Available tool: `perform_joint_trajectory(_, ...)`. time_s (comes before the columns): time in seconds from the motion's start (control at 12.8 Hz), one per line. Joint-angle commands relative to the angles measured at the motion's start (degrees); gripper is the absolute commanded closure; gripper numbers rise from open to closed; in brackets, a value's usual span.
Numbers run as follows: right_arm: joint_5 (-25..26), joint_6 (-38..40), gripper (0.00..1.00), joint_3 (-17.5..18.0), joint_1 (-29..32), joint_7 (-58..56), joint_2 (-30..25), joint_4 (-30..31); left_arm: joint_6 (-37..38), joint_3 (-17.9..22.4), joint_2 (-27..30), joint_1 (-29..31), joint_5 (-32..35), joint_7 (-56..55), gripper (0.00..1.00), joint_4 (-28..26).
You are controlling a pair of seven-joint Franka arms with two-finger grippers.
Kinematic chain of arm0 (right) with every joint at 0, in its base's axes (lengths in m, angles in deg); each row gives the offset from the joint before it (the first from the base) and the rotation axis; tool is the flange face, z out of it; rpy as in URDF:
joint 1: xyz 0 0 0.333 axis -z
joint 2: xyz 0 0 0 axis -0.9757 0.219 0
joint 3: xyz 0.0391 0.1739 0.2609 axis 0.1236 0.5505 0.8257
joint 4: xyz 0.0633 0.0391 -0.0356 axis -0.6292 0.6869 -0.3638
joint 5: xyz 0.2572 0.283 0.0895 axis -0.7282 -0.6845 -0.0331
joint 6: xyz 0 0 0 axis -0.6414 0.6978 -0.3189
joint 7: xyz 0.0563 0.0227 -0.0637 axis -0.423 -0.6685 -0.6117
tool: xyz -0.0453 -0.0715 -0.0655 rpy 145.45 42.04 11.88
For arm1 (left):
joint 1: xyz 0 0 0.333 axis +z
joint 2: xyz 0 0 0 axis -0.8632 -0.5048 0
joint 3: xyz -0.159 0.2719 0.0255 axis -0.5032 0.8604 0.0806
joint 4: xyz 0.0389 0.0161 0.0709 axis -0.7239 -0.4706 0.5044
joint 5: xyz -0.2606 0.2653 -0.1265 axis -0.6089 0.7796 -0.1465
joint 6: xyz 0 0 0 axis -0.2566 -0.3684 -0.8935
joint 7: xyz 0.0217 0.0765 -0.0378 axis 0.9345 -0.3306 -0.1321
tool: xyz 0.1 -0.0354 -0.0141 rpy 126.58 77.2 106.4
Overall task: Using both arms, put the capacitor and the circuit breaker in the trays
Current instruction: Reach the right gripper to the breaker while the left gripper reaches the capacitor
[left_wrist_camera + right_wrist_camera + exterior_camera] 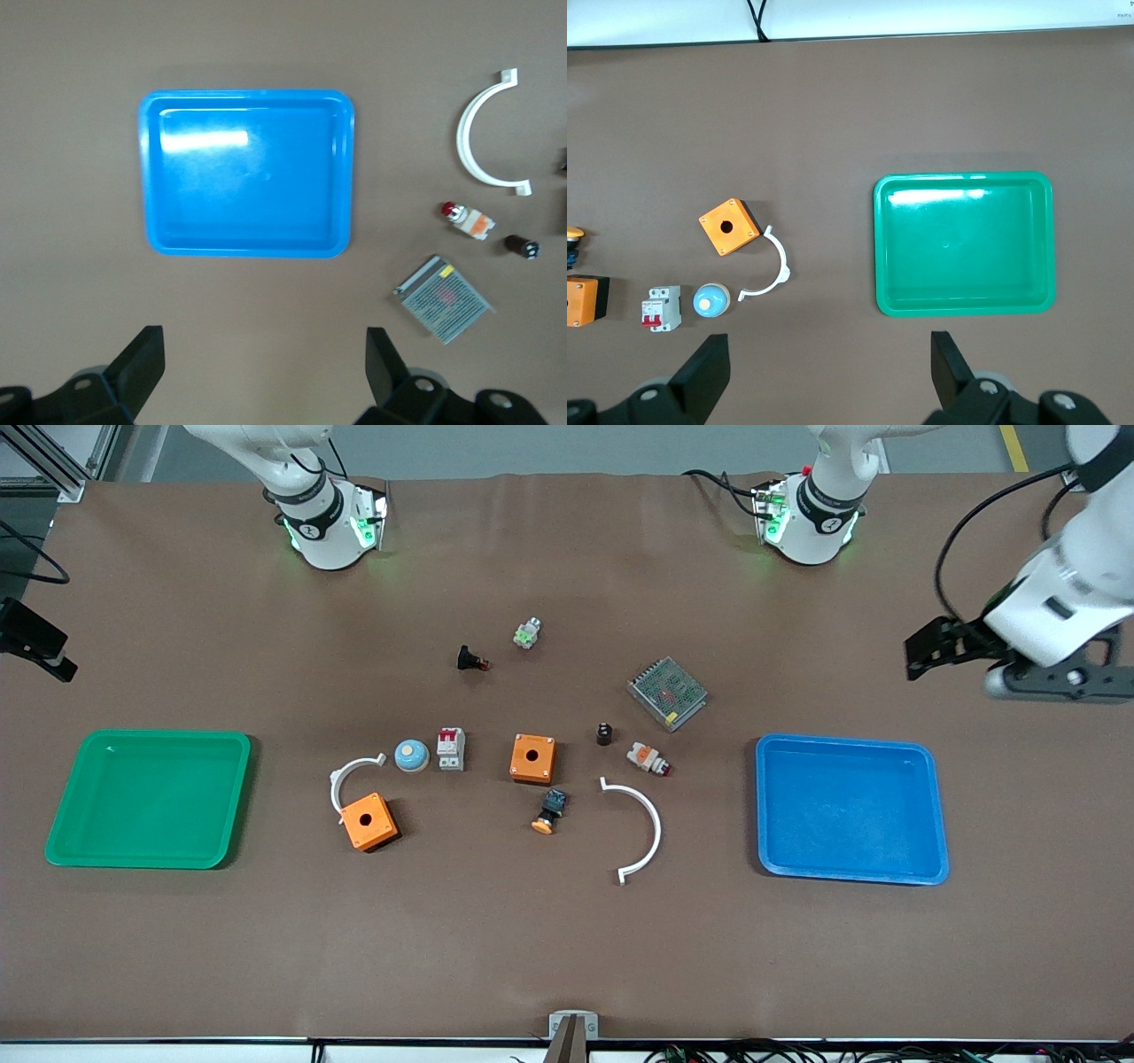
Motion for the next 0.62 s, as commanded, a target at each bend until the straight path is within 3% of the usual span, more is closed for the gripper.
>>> perform_joint_trajectory(0.0,0.87,1.04,0.0,1.31,0.73,-0.26,-0.32,-0.18,-2.8,-2.28,-4.98,-2.93,1.18,-9.11,0.0,0.53)
perform_joint_trajectory(0.16,0.87,2.35,0.0,1.31,-2.95,-0.08,0.2,0.26,-6.57,-2.46,-9.64,-8.01,1.27,-18.24,0.0,0.44)
perform_joint_trajectory(0.55,0.87,2.45,0.0,1.31,-12.09,0.18,8.8,0.17,-17.12,-2.38,-20.28,-17.78,1.36,-39.17,0.0,-0.52)
